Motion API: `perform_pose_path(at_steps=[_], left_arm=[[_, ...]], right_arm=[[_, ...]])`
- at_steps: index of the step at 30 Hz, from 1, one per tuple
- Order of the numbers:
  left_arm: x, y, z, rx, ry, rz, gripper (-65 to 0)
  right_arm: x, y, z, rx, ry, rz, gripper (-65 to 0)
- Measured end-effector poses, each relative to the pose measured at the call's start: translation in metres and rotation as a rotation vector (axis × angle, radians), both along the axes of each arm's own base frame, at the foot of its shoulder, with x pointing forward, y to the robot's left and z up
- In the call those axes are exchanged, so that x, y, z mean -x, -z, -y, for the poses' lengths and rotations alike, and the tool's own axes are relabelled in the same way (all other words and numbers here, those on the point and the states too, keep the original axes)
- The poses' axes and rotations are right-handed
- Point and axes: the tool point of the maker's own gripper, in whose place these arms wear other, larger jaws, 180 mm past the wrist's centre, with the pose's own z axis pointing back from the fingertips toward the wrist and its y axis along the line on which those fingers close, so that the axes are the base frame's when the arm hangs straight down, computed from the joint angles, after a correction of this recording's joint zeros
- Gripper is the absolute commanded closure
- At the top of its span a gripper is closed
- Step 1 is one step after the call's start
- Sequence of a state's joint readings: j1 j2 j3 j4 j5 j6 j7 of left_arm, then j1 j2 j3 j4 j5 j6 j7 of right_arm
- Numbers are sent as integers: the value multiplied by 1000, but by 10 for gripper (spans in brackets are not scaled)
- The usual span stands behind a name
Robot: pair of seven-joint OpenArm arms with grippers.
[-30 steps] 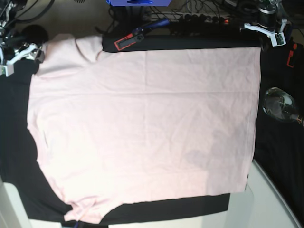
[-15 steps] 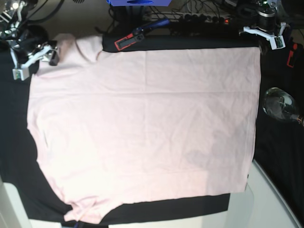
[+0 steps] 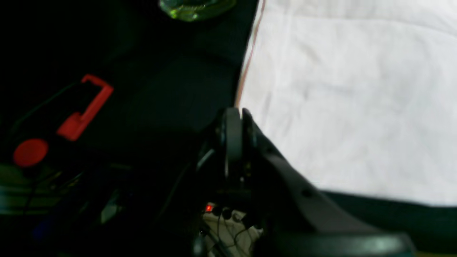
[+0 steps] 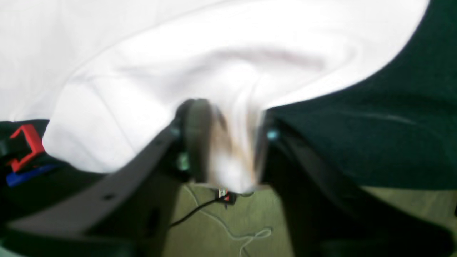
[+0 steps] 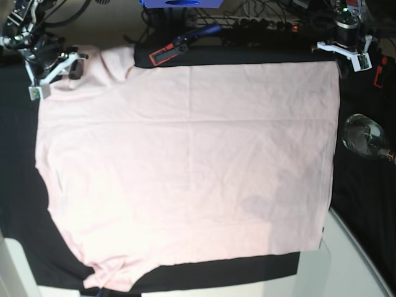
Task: Fold the T-shirt properly
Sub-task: 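Grasp the shirt's shoulder edges with both grippers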
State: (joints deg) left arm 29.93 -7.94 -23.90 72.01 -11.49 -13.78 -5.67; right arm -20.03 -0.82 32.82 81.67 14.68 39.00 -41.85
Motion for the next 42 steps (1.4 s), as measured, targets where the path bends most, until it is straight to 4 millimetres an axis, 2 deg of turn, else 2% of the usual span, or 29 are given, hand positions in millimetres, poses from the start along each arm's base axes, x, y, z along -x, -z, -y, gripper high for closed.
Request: perform_pose_path(at_steps=[2,5,7,10,16,24,29,32,37,42], left_arm=[[3,1,-1,1,-4,-5,-42],[6,5,0,12,-11,-32,-208],[13,15,-1,32,-26,-100,-292],[17,18,-1,37,-33,-124,-344],[16,12,-5,154,-144,-29,-348],[19,17,-4,169,-152,-37,-344],[24,27,-4,185,-174,-55,-344],[17,28,-2,193,-171,-44,-343],[-2,31,20,208,-90,-33,-343],[-6,31,26,212,-73,-28,-339]], right_arm=[[0,0,-1,-1,-2,-2,-110],[1,1,-1,-3,-5,-4,-109],[1,1,-3,-7,-8,-4,-106],[1,1,-2,-6,-7,-4,-78],[1,1,-2,-4,-5,-5,-71],[1,1,-1,-3,-5,-5,-71],[1,1,-1,-3,-5,-5,-71],[1,1,-1,-3,-5,-5,-71],[1,1,-1,-3,-5,-5,-71],[1,1,-1,-3,-5,-5,-71]])
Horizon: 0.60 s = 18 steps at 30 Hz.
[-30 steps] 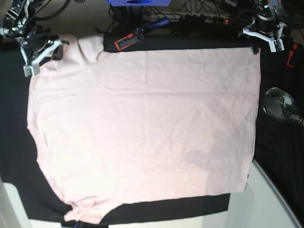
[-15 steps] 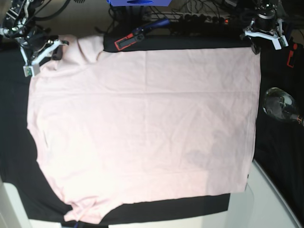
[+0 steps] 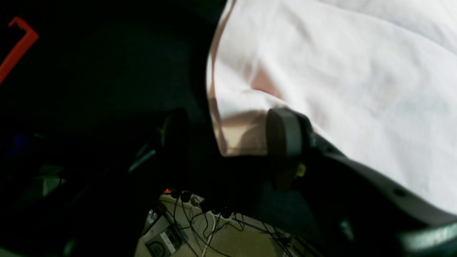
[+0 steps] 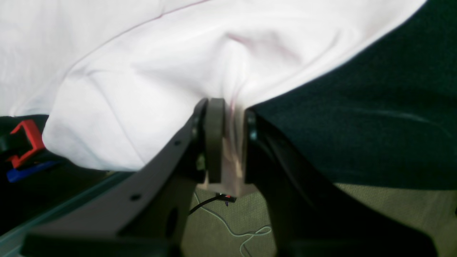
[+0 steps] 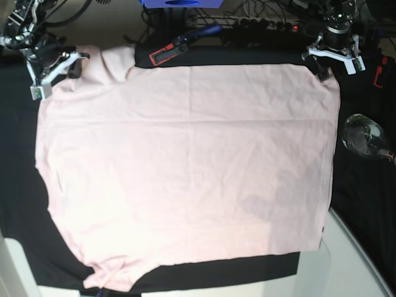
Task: Fold the T-shirt properly
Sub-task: 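Grasp the shirt's shoulder edges with both grippers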
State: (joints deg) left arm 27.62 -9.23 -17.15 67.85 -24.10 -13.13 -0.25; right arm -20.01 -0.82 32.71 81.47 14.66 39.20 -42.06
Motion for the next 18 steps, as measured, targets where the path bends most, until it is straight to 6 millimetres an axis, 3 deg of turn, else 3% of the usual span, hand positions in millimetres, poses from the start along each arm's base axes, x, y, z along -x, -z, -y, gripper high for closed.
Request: perform_pose_path(at_steps=[2,6,8,18], left_arm=[[0,0,0,0,0,0,-314],[0,0,0,2,-1,-1,-64],[0,0,1,7,3,2,0],[2,-1,2,10,4,-4,0]], right_arm=[[0,0,0,0,0,0,-71],[0,0,0,0,0,0,-71],[0,0,0,0,0,0,-71],[0,0,0,0,0,0,-70]])
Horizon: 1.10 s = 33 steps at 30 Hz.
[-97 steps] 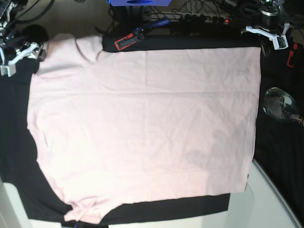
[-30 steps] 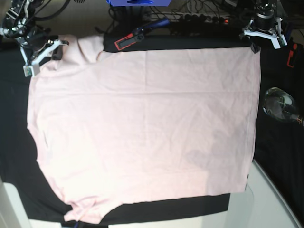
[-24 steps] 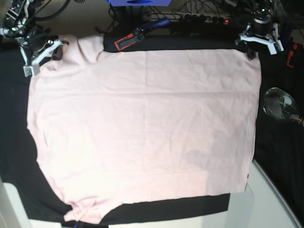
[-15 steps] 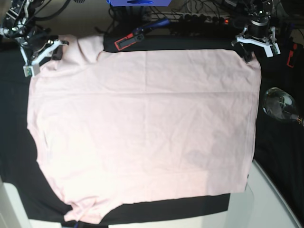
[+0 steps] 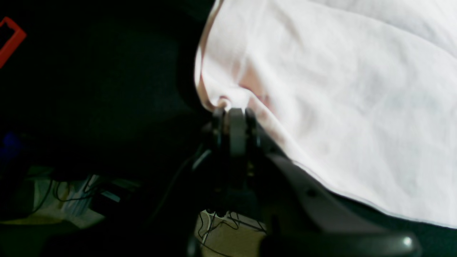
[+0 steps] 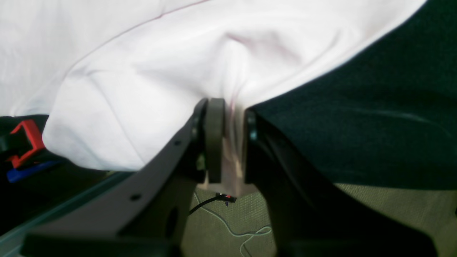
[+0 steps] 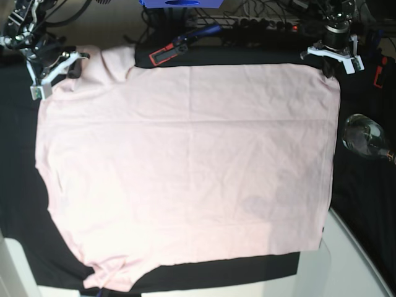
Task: Fold the T-shirt properly
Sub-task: 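Grasp the shirt's shoulder edges with both grippers, then lift the shoulder edges and pull them toward the robot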
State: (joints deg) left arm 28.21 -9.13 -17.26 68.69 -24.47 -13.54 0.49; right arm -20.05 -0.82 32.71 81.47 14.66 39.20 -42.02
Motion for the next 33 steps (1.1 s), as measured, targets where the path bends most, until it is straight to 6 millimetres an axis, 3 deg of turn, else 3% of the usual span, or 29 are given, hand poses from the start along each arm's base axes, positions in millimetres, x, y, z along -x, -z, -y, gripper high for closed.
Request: perform_pose_path(at_steps=[5,11,17,23,26,31,33], left_arm=[[9,-20,8,-22,52,2,0],[-14,-50,12,-52,90,88,0],[-10,-49,13,-50,90,79,0],[-14,-52,13,-53,93,90,0],[-28,-65,14,-66,101,132,0],[-39,-78,8,-106,77,168,0],[-37,-76,6,-109,67,159,0]], right_arm=[[0,-1,2,6,-14,0,-68],[-1,-3,10,24,-13,28,-68],[-2,-6,31,83,-53,6,-68],[-38,-36,53,169,-75,102,-68],[-47,-40,57,180,-78,117,-68],[-47,-39,63,195,-91,60,-80],[-44,-38,64,195,-92,42,-132]])
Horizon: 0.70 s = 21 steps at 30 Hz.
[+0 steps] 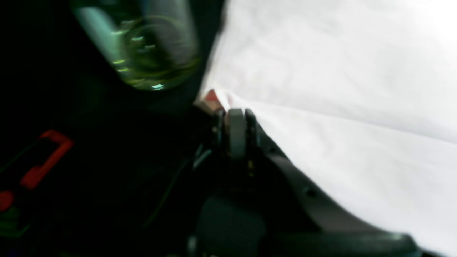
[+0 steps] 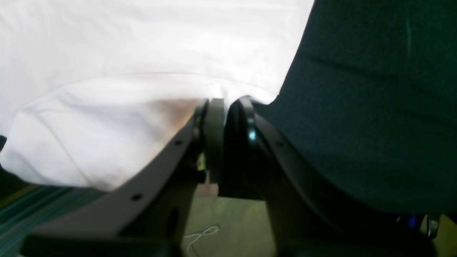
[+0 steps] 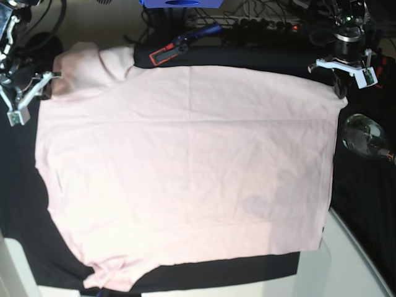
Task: Fold the T-shirt properly
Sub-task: 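Lift the shoulder edges and pull them toward the robot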
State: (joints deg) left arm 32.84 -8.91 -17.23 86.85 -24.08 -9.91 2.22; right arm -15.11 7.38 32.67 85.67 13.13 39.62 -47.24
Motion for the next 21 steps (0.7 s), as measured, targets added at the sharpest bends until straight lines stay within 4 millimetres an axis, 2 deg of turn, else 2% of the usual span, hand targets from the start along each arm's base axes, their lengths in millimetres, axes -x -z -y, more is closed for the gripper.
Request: perform_pose_path(at_steps=[2,4,5,6,10,13,16,21], left_arm=[[1,2,2,7,6,-7,0],[4,3,1,6,6,-13,0],[6,4,2,6,5,-17,0],[8,5,2,7,5,-23,0],[7,5,2,8,4,-21,0],[6,5,2,9,5,-21,0],[9,8,1,10,0,-27,0],[20,23,-3,22,-18,-74,0]], right_arm=[[8,2,4,-11,41,-14,-236],[21,5,11,-20,110,-42,-415],[28,7,15,-24,145,-53,-482],[33,8,18,-24,165,-60,-493],[33,7,19,-25,173,-61,-434],[25,10,5,-39,121,-61,-415],[28,22,-12,-84,101,-86,-415],[33,32,-14,-119,111,-97,-411]])
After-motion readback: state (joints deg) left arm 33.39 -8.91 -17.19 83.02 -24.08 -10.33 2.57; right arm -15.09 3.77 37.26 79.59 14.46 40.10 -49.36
